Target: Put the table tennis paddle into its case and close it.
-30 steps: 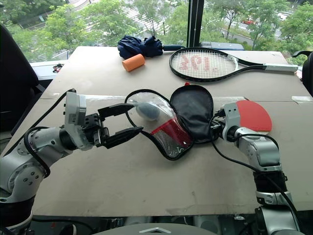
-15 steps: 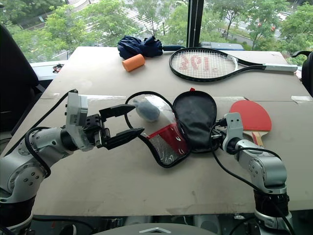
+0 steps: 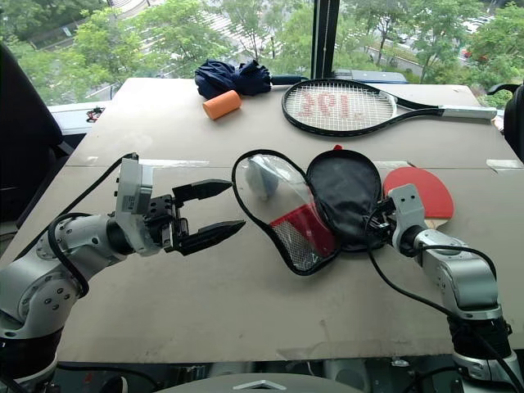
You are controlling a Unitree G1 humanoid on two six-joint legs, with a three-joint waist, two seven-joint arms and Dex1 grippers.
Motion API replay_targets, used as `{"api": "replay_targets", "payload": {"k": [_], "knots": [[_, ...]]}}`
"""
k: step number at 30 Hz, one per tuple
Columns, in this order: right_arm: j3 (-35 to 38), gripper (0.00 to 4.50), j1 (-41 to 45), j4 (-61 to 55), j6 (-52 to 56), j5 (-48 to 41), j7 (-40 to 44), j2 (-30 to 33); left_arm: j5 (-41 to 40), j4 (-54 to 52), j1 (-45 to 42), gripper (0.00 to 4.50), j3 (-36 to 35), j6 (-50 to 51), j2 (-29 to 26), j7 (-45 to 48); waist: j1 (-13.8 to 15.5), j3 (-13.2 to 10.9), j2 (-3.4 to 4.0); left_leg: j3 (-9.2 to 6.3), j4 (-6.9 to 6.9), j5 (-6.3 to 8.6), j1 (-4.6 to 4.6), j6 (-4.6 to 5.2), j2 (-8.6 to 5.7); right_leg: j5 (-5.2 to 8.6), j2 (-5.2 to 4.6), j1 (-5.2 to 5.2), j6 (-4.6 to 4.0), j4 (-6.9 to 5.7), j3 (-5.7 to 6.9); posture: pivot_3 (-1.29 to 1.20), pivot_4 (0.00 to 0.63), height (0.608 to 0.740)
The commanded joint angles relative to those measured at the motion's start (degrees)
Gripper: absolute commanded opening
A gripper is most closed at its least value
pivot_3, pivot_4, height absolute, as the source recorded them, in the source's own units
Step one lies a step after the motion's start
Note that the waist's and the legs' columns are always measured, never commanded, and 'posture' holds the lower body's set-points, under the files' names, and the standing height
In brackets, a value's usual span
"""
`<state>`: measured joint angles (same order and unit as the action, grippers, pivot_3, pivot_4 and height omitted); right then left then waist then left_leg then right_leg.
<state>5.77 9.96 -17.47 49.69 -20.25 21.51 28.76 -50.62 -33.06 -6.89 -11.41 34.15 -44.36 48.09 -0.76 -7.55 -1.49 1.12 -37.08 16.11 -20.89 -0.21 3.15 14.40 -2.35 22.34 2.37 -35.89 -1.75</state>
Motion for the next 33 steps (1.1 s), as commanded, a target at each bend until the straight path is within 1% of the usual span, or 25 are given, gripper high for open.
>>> {"api": "replay_targets", "payload": {"k": [1, 2, 3, 6, 9, 12, 14, 16, 20, 22, 26, 28, 29, 32, 33], "knots": [[3.2, 3.76, -0.2, -3.9, -4.9, 0.1, 0.6, 0.7, 0.4, -0.8, -0.8, 4.5, -0.6, -1.1, 0.0, 0.5, 0.0, 0.0, 0.01, 0.0, 0.0, 0.0, 0.0, 0.0, 0.0, 0.0, 0.0, 0.0, 0.01, 0.0, 0.0, 0.0, 0.15, 0.74], [4.3, 4.37, -0.4, -4.6, -5.8, 0.1, 0.0, 0.4, 0.3, -0.8, -0.9, 4.5, -0.6, -1.0, 0.0, 0.5, 0.0, 0.0, 0.01, 0.0, 0.0, 0.0, 0.0, 0.0, 0.0, 0.0, 0.0, 0.0, 0.01, 0.0, 0.0, 0.0, 0.15, 0.74], [5.6, 4.44, -0.7, -5.4, -6.6, 0.2, -0.8, 0.1, 0.3, -0.8, -1.0, 4.5, -0.7, -1.0, 0.0, 0.6, 0.1, 0.0, 0.0, 0.0, 0.0, 0.0, 0.0, 0.0, 0.0, 0.0, 0.0, 0.0, 0.01, 0.0, 0.0, 0.0, 0.15, 0.74], [12.7, 4.44, -4.8, -10.4, -5.3, 0.6, -4.7, 0.0, -0.4, -1.0, -1.4, 4.5, -0.7, -0.7, -0.2, 0.9, 0.3, 0.0, -0.03, -0.02, 0.0, 0.0, -0.03, 0.0, 0.0, 0.01, 0.0, 0.0, 0.01, 0.01, 0.01, 0.0, 0.15, 0.74], [16.7, 4.44, -9.7, -14.1, -0.8, 0.6, -6.2, 1.0, -1.0, -1.2, -2.0, 4.5, -0.6, -0.3, -0.3, 1.1, 0.6, 0.0, -0.07, -0.02, 0.0, 0.0, -0.06, 0.0, -0.01, 0.01, 0.0, 0.0, 0.0, 0.03, 0.01, 0.0, 0.15, 0.74], [21.1, 4.44, -13.8, -16.9, 3.8, -0.8, -7.8, -0.2, -1.8, -1.3, -3.3, 4.5, 0.1, 0.2, -0.6, 2.2, 0.5, 0.0, -0.06, 0.01, 0.0, 0.0, -0.05, 0.0, 0.0, 0.01, 0.0, 0.0, 0.0, 0.04, -0.02, 0.0, 0.15, 0.74], [23.3, 4.44, -14.8, -16.9, 7.1, -1.1, -9.2, -0.8, -2.9, -1.3, -4.9, 4.5, 0.6, 0.8, -0.9, 3.4, 0.2, 0.0, -0.07, 0.01, 0.0, 0.0, 0.0, 0.0, 0.0, 0.02, 0.0, 0.0, 0.03, 0.02, -0.05, 0.0, 0.15, 0.74], [24.3, 4.44, -14.7, -16.5, 10.4, -1.9, -9.7, -1.0, -4.1, -1.1, -6.2, 4.5, 0.8, 1.4, -1.1, 4.3, 0.0, 0.0, -0.05, 0.01, -0.02, 0.0, 0.02, 0.0, 0.0, 0.09, 0.04, 0.0, 0.16, 0.02, -0.09, 0.0, 0.15, 0.74], [24.9, 4.44, -13.8, -14.6, 18.1, -5.4, -8.1, -1.5, -4.7, -0.5, -8.6, 4.5, 1.8, 2.7, -2.4, 7.4, 0.0, -0.1, -0.05, 0.0, 0.0, 0.0, 0.06, 0.0, 0.02, 0.09, 0.24, 0.0, 0.17, 0.01, -0.36, 0.0, 0.15, 0.74], [25.1, 4.44, -12.5, -13.6, 20.6, -7.1, -7.5, -2.2, -4.5, 0.1, -9.7, 4.5, 2.4, 3.6, -4.2, 9.7, 0.0, -0.1, -0.07, -0.01, 0.03, 0.0, 0.06, 0.0, 0.02, 0.08, 0.32, 0.01, 0.14, 0.02, -0.49, 0.0, 0.15, 0.74], [23.7, 4.44, -11.4, -11.8, 22.1, -7.1, -7.4, -1.2, -2.2, 1.5, -11.2, 4.5, 3.3, 3.5, -7.2, 13.3, 0.0, -0.2, -0.03, 0.05, 0.05, 0.0, 0.04, 0.0, 0.0, 0.1, 0.37, 0.07, 0.16, 0.02, -0.66, 0.0, 0.15, 0.74], [23.4, 4.44, -11.1, -11.0, 22.5, -6.8, -7.6, -0.9, -1.9, 2.3, -12.5, 4.5, 3.4, 3.9, -7.3, 12.9, 0.1, -0.2, -0.06, 0.05, 0.05, 0.0, 0.02, 0.0, -0.02, 0.11, 0.38, 0.08, 0.18, 0.04, -0.7, 0.0, 0.15, 0.74], [23.3, 4.21, -11.0, -10.7, 22.4, -6.7, -7.6, -0.8, -2.1, 2.6, -13.1, 4.5, 3.3, 4.4, -7.2, 12.4, 0.1, -0.2, -0.09, 0.04, 0.05, 0.0, 0.01, 0.0, -0.03, 0.11, 0.38, 0.07, 0.19, 0.04, -0.71, 0.0, 0.15, 0.74], [22.8, 3.26, -11.5, -10.2, 21.9, -6.1, -7.4, 0.0, -1.6, 2.5, -13.9, 4.5, 3.6, 5.3, -8.0, 12.4, 0.0, -0.2, -0.15, 0.04, 0.03, 0.0, -0.01, 0.0, -0.04, 0.13, 0.41, 0.07, 0.21, 0.04, -0.78, 0.0, 0.15, 0.74], [22.7, 2.7, -11.6, -10.2, 21.8, -6.0, -7.3, 0.2, -0.5, 2.3, -14.3, 4.5, 4.2, 4.9, -8.7, 13.3, 0.0, -0.2, -0.15, 0.07, 0.03, 0.0, -0.01, 0.0, -0.05, 0.13, 0.41, 0.07, 0.22, 0.04, -0.82, 0.0, 0.15, 0.74]]}}
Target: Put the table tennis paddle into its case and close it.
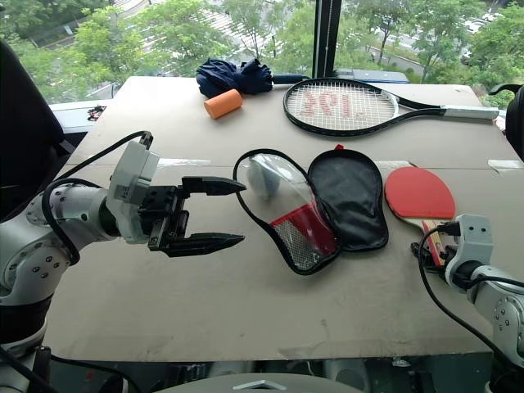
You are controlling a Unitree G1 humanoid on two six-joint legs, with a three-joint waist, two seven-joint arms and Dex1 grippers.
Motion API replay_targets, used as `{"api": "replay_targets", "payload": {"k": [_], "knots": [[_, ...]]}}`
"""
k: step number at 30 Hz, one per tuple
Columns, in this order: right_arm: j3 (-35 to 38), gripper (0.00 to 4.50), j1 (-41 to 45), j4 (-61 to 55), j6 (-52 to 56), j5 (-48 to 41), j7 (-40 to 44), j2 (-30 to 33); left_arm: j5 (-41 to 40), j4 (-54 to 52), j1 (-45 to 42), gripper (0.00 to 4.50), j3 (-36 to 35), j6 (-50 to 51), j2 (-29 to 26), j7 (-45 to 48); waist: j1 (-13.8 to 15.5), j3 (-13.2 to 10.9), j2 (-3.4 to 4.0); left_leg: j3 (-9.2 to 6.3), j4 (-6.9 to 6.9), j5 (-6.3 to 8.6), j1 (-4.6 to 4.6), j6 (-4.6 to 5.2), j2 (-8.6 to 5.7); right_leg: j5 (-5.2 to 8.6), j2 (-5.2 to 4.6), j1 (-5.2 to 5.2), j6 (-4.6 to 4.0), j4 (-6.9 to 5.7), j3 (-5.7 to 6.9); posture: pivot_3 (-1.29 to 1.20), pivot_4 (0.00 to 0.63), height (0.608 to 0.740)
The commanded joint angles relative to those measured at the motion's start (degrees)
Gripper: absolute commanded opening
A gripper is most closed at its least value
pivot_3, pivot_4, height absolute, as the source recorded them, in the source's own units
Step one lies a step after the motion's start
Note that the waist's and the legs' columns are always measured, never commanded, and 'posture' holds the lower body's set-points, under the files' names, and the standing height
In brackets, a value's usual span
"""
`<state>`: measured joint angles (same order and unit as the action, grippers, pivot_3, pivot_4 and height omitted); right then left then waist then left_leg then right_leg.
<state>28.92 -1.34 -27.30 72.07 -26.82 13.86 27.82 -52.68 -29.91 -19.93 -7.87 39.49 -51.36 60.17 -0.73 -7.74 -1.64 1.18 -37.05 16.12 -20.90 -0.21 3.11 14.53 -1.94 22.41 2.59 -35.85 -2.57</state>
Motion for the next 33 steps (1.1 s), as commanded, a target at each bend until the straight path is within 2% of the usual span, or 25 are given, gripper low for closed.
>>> {"api": "replay_targets", "payload": {"k": [1, 3, 4, 10, 15, 19, 26, 33], "knots": [[-0.6, 2.22, -0.3, -0.4, -0.6, 0.6, 0.3, 1.3, 2.4, -0.9, -1.5, 4.5, 1.1, -0.7, -2.2, 1.9, -0.1, 0.0, -0.01, 0.01, 0.0, 0.0, 0.01, 0.0, 0.0, 0.0, 0.01, 0.0, 0.0, 0.0, -0.02, 0.0, 0.15, 0.74], [-0.8, 1.27, -0.5, -0.4, -1.1, 0.7, 0.4, 1.5, 3.0, -0.3, -2.9, 4.5, 1.5, -0.5, -2.0, 1.1, -0.1, 0.0, -0.05, 0.0, 0.04, 0.0, 0.02, 0.0, 0.0, 0.0, 0.03, 0.0, 0.0, 0.0, -0.02, 0.0, 0.15, 0.74], [-0.9, 1.04, -0.6, -0.5, -1.4, 0.8, 0.3, 1.6, 3.0, -0.1, -3.5, 4.5, 1.6, -0.2, -1.9, 0.8, 0.0, 0.0, -0.09, -0.03, 0.06, 0.0, 0.02, 0.0, 0.02, 0.0, 0.06, 0.01, 0.0, 0.0, -0.01, 0.0, 0.15, 0.74], [-1.3, 1.04, 3.0, -3.4, -11.2, 2.3, 0.6, 2.2, 4.5, 2.3, -6.6, 4.5, 1.9, -0.6, -1.4, 1.2, -0.2, -0.3, 0.11, 0.04, 0.04, 0.0, 0.01, 0.0, -0.01, 0.01, 0.08, 0.03, 0.03, 0.0, -0.12, 0.0, 0.15, 0.74], [-6.7, 1.04, 13.9, -11.7, -2.7, -2.0, -2.0, -0.3, 6.7, 5.2, -7.1, 4.5, 1.3, -1.7, -2.1, 1.8, -1.1, -0.4, 0.13, 0.02, 0.08, 0.0, 0.0, 0.0, -0.01, -0.1, 0.33, 0.24, 0.21, -0.01, -0.48, 0.0, 0.15, 0.74], [-13.0, 1.04, 19.6, -14.7, 6.7, -0.5, -9.2, -7.9, 7.2, 5.9, -6.8, 4.5, 0.4, -2.1, -2.5, 2.4, -1.1, -0.1, -0.3, -0.26, 0.38, 0.0, 0.04, 0.0, 0.05, -0.25, 0.51, 0.26, 0.09, -0.01, -0.41, 0.0, 0.15, 0.74], [-20.3, 1.04, 19.6, -14.8, 13.2, 5.1, -16.1, -13.8, 8.6, 7.3, -5.7, 4.5, -1.3, -2.6, -3.8, 3.4, -0.1, -0.2, -0.23, -0.1, 0.46, -0.01, -0.21, -0.01, -0.12, -0.23, 0.25, 0.43, -0.04, 0.15, -0.47, 0.0, 0.15, 0.74], [-21.4, 1.04, 20.0, -12.4, 16.4, 8.2, -17.0, -16.2, 8.6, 6.9, -5.6, 4.5, -1.5, -2.3, -3.5, 3.4, -0.2, -0.2, -0.22, -0.07, 0.28, -0.01, -0.16, 0.0, -0.14, -0.2, 0.23, 0.41, 0.02, 0.01, -0.5, 0.0, 0.15, 0.74]]}}
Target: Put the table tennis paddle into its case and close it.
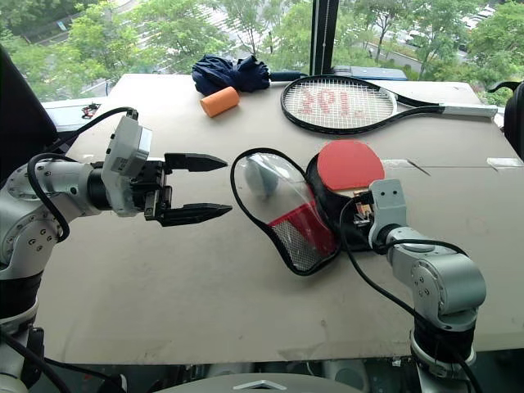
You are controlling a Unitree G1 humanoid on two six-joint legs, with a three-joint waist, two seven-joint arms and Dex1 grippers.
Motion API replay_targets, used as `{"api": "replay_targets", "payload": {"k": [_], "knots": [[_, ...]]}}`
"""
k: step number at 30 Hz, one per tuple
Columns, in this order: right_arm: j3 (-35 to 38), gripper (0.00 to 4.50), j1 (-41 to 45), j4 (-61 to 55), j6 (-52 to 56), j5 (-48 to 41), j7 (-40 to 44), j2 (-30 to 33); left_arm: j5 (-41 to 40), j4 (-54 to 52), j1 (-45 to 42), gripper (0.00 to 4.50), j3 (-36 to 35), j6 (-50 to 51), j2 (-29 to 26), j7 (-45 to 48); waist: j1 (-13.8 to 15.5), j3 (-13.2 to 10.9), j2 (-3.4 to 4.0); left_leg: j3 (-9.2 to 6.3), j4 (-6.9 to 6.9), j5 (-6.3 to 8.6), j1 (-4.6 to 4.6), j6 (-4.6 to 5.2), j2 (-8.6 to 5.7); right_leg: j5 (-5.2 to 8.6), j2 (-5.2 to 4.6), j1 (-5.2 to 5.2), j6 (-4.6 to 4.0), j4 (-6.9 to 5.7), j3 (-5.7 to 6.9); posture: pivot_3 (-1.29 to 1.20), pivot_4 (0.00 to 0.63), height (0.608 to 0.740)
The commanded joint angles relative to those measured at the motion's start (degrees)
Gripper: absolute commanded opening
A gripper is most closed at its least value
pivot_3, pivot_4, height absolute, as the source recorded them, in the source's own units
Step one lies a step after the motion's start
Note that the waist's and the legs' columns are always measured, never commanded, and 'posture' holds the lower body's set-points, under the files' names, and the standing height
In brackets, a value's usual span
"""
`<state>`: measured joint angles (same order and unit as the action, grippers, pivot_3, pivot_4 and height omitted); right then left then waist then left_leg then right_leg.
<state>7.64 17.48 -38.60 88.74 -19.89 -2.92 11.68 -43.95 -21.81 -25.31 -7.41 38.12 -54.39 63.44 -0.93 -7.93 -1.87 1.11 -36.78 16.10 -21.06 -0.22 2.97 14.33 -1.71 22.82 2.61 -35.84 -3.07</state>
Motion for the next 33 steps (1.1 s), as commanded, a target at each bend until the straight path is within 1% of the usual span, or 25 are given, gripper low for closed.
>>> {"api": "replay_targets", "payload": {"k": [1, 9, 14, 19, 21, 24, 29, 30, 31, 32, 33], "knots": [[-0.3, 1.04, 1.0, -0.8, -0.2, 1.5, 0.0, -0.5, -0.1, -1.2, -0.3, 4.5, -2.0, -0.9, -0.4, 0.1, 0.0, 0.0, 0.01, -0.01, 0.0, 0.0, 0.01, 0.0, 0.01, 0.0, 0.02, 0.0, 0.01, -0.01, 0.0, 0.0, 0.15, 0.74], [-1.2, 1.04, 1.2, 1.0, -1.6, 2.8, 1.4, -2.3, 0.3, -0.5, -0.5, 4.5, -1.9, -1.3, -0.7, 0.8, -0.1, 0.0, -0.02, -0.02, 0.01, 0.0, 0.01, 0.0, 0.09, -0.02, 0.1, 0.0, -0.04, -0.01, 0.0, 0.0, 0.15, 0.74], [-3.4, 1.04, 0.9, 0.0, -2.1, 3.4, 2.6, -1.0, 0.4, -0.5, -0.3, 4.5, -2.1, -1.3, -0.6, 1.0, -0.2, 0.0, -0.01, -0.02, 0.01, 0.0, 0.03, 0.0, 0.09, -0.02, 0.1, 0.0, -0.03, -0.02, 0.0, 0.0, 0.15, 0.74], [-6.0, 1.04, -0.2, -0.2, -4.1, 4.6, 3.4, 1.7, 0.6, -0.2, -0.1, 4.5, -2.1, -1.6, -0.5, 1.3, -0.2, 0.0, -0.01, -0.02, 0.01, 0.0, 0.02, 0.0, 0.09, -0.02, 0.11, 0.0, -0.04, -0.02, 0.0, 0.0, 0.15, 0.74], [-6.0, 1.04, -0.5, -0.1, -4.0, 4.9, 3.3, 1.7, 0.7, 0.0, 0.0, 4.5, -2.0, -1.7, -0.5, 1.6, -0.2, 0.0, -0.01, -0.02, 0.01, 0.0, 0.01, 0.0, 0.09, -0.02, 0.11, 0.0, -0.04, -0.02, 0.0, 0.0, 0.15, 0.74], [-4.5, 1.04, -0.9, 0.6, -4.1, 5.0, 3.2, 0.0, 1.0, 0.2, 0.0, 4.5, -1.9, -2.0, -0.4, 1.9, -0.2, 0.0, -0.02, -0.02, 0.01, 0.0, 0.01, 0.0, 0.09, -0.02, 0.11, 0.0, -0.03, -0.02, 0.0, 0.0, 0.15, 0.74], [-4.5, 1.04, -1.2, 1.6, -5.0, 5.4, 4.1, 0.5, 1.0, 0.0, 0.3, 4.5, -2.0, -2.2, -0.4, 1.8, -0.2, 0.0, -0.02, -0.02, 0.0, 0.0, 0.02, 0.0, 0.09, -0.02, 0.11, 0.0, -0.03, -0.02, 0.0, 0.0, 0.15, 0.74], [-4.4, 2.05, -1.2, 1.4, -5.1, 5.3, 4.6, 0.9, 0.9, 0.0, 0.4, 4.5, -2.1, -2.1, -0.4, 1.9, -0.2, 0.0, -0.02, -0.02, 0.0, 0.0, 0.02, 0.0, 0.09, -0.02, 0.11, 0.0, -0.03, -0.02, 0.0, 0.0, 0.15, 0.74], [-4.3, 2.44, -1.2, 1.3, -5.3, 5.3, 4.9, 1.2, 0.9, -0.1, 0.5, 4.5, -2.1, -2.1, -0.4, 1.9, -0.2, 0.0, -0.02, -0.02, 0.0, 0.0, 0.02, 0.0, 0.09, -0.02, 0.11, 0.0, -0.03, -0.02, 0.0, 0.0, 0.15, 0.74], [-4.1, 2.92, -1.1, 1.0, -5.6, 5.3, 5.2, 1.4, 0.9, -0.1, 0.6, 4.5, -2.2, -2.1, -0.4, 1.9, -0.2, 0.0, -0.02, -0.02, 0.0, 0.0, 0.02, 0.0, 0.09, -0.02, 0.11, 0.0, -0.03, -0.02, 0.0, 0.0, 0.15, 0.74], [-3.7, 3.49, -0.8, 0.4, -5.7, 5.1, 5.6, 1.8, 0.8, -0.1, 0.7, 4.5, -2.3, -2.1, -0.5, 1.9, -0.2, 0.0, -0.02, -0.02, 0.0, 0.0, 0.02, 0.0, 0.09, -0.02, 0.11, 0.0, -0.03, -0.02, 0.0, 0.0, 0.15, 0.74]]}}
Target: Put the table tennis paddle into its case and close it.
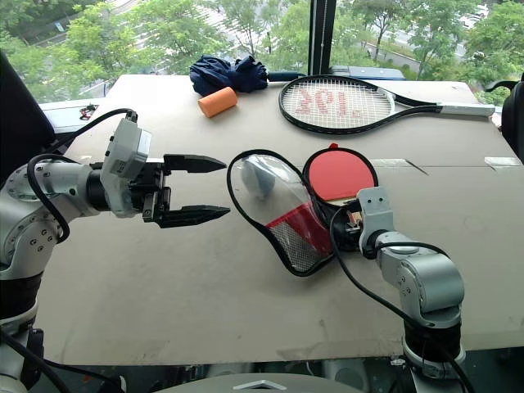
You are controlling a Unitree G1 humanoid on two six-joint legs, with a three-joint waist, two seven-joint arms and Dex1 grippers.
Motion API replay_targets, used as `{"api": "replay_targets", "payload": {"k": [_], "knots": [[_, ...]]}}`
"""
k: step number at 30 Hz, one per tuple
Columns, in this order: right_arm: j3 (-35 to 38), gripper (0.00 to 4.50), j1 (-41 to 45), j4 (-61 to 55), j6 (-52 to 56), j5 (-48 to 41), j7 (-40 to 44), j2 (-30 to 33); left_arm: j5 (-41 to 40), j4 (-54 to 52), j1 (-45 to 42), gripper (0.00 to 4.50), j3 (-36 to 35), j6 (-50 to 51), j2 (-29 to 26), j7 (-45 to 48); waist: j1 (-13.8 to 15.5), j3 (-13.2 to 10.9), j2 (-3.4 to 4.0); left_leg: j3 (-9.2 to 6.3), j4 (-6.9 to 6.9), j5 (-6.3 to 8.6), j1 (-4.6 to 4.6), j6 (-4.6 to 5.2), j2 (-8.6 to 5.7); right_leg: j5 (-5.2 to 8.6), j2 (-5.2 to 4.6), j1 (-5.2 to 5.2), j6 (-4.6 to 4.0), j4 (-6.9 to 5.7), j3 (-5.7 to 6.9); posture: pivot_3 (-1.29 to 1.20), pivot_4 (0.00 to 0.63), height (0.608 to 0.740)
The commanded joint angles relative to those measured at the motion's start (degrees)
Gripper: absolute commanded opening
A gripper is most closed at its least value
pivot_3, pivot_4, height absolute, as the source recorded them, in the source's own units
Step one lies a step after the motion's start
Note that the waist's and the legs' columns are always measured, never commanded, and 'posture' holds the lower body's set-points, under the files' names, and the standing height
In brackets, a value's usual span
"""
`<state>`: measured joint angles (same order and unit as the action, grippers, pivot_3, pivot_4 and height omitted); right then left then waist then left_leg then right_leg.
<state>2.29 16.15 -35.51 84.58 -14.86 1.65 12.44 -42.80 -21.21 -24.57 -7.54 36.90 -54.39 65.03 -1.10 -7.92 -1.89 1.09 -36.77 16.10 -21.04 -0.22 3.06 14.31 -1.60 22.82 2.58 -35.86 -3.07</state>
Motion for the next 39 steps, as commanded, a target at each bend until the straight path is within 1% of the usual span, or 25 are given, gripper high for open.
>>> {"api": "replay_targets", "payload": {"k": [1, 2, 3, 5, 10, 14, 19, 21, 22, 25, 27, 29, 32, 36, 39], "knots": [[2.2, 3.86, 0.9, -3.5, -1.3, -0.2, 1.6, 1.6, -0.5, -0.7, 0.1, 4.5, -2.4, -0.8, -0.5, 0.3, 0.0, 0.0, 0.0, 0.0, 0.0, 0.0, 0.0, 0.0, 0.0, 0.0, 0.0, 0.0, 0.0, 0.0, 0.0, 0.0, 0.15, 0.74], [2.7, 4.34, 1.3, -4.5, -0.9, -0.5, 2.3, 2.3, -0.6, -0.7, 0.3, 4.5, -2.6, -0.8, -0.6, 0.3, 0.0, 0.0, 0.01, 0.0, 0.0, 0.0, 0.0, 0.0, 0.0, 0.0, 0.0, 0.0, 0.0, 0.0, 0.0, 0.0, 0.15, 0.74], [3.0, 4.45, 1.5, -5.1, -0.7, -0.8, 2.8, 2.7, -0.6, -0.7, 0.5, 4.5, -2.8, -0.7, -0.6, 0.4, 0.0, 0.0, 0.03, 0.0, 0.0, 0.0, -0.01, 0.0, 0.0, 0.0, 0.0, 0.0, 0.0, 0.0, 0.0, 0.0, 0.15, 0.74], [4.2, 4.45, 2.2, -7.2, -0.1, -1.9, 4.7, 4.1, -0.7, -0.8, 1.0, 4.5, -3.0, -0.5, -0.6, 0.5, 0.0, 0.0, 0.03, 0.01, 0.0, 0.0, 0.0, 0.0, 0.0, 0.0, 0.0, 0.0, 0.0, 0.0, 0.0, 0.0, 0.15, 0.74], [11.5, 4.45, 3.5, -11.8, 1.7, -7.0, 11.9, 6.7, -1.7, -0.4, 4.8, 4.5, -4.2, 0.6, 0.1, 0.1, 0.1, 0.0, -0.01, -0.02, 0.0, 0.0, 0.03, 0.0, 0.02, 0.0, 0.01, -0.02, 0.0, -0.01, 0.02, 0.0, 0.15, 0.74], [13.9, 4.45, -1.5, -10.5, -5.9, -7.9, 16.2, 10.5, -2.5, -1.5, 9.5, 4.5, -4.9, 1.8, 1.1, -1.4, 0.2, 0.0, -0.03, 0.02, 0.01, 0.0, 0.04, 0.0, 0.02, 0.0, -0.02, -0.04, -0.01, 0.01, 0.01, 0.0, 0.15, 0.74], [17.8, 4.45, -6.4, -5.7, -15.9, -8.6, 19.1, 10.7, -2.7, -2.9, 13.1, 4.5, -5.5, 2.1, 3.2, -4.1, 0.2, 0.0, -0.08, 0.06, 0.0, 0.0, 0.04, 0.0, 0.01, 0.05, -0.06, -0.05, 0.08, 0.02, 0.0, 0.0, 0.15, 0.74], [16.5, 4.45, -8.6, -6.4, -21.6, -10.0, 23.4, 12.4, -2.2, -3.1, 14.1, 4.5, -5.9, 1.5, 3.4, -4.5, 0.2, 0.0, -0.04, 0.05, -0.02, 0.0, 0.08, 0.0, 0.01, 0.06, -0.05, -0.07, 0.11, 0.0, 0.0, 0.0, 0.15, 0.74], [14.3, 4.45, -9.9, -7.6, -24.1, -9.9, 25.6, 14.3, -2.2, -3.2, 14.6, 4.5, -6.1, 1.2, 3.6, -4.6, 0.2, 0.0, 0.0, 0.06, -0.02, 0.0, 0.1, 0.0, 0.01, 0.08, -0.05, -0.07, 0.14, 0.0, -0.01, 0.0, 0.15, 0.74], [4.1, 4.45, -12.9, -11.6, -29.9, -8.1, 30.6, 21.0, -2.7, -3.4, 15.7, 4.5, -7.1, 0.6, 4.1, -4.8, 0.1, -0.1, 0.07, 0.09, 0.01, 0.0, 0.13, 0.0, 0.02, 0.08, -0.06, -0.07, 0.12, -0.01, -0.02, 0.0, 0.15, 0.74], [-1.1, 4.45, -12.2, -12.8, -31.7, -7.3, 29.5, 20.9, -2.3, -3.2, 16.3, 4.5, -7.6, -0.3, 4.5, -4.8, -0.1, 0.0, -0.01, 0.08, 0.02, 0.0, 0.16, 0.0, 0.06, 0.07, -0.02, -0.07, 0.12, -0.01, -0.01, 0.0, 0.15, 0.74], [-3.6, 4.45, -10.4, -12.8, -31.6, -7.3, 27.3, 18.9, -1.9, -2.8, 17.0, 4.5, -7.9, -0.9, 4.5, -4.7, -0.1, 0.0, -0.04, 0.04, 0.03, 0.0, 0.18, 0.0, 0.12, 0.08, 0.06, -0.08, 0.13, -0.02, 0.0, 0.0, 0.15, 0.74], [-5.7, 4.45, -8.2, -13.2, -30.6, -9.0, 25.6, 15.8, -2.4, -2.8, 18.0, 4.5, -8.4, -1.0, 4.6, -4.8, 0.1, 0.0, -0.04, 0.05, -0.01, 0.0, 0.17, 0.0, 0.11, 0.07, 0.04, -0.07, 0.11, -0.03, -0.02, 0.0, 0.15, 0.74], [-5.0, 4.45, -7.8, -12.7, -30.8, -9.0, 25.1, 16.1, -1.9, -2.7, 18.7, 4.5, -8.4, -1.6, 4.5, -4.9, 0.6, 0.0, -0.07, 0.05, -0.03, 0.0, 0.13, 0.0, 0.05, 0.0, -0.08, -0.06, -0.03, -0.01, 0.03, 0.0, 0.15, 0.74], [-3.0, 4.45, -7.8, -12.2, -30.6, -9.7, 24.9, 16.4, -2.1, -2.4, 18.5, 4.5, -8.4, -1.5, 4.9, -5.6, 0.5, 0.0, -0.11, 0.1, -0.03, 0.0, 0.09, 0.0, 0.01, -0.01, -0.15, -0.07, -0.03, 0.02, 0.02, 0.0, 0.15, 0.74]]}}
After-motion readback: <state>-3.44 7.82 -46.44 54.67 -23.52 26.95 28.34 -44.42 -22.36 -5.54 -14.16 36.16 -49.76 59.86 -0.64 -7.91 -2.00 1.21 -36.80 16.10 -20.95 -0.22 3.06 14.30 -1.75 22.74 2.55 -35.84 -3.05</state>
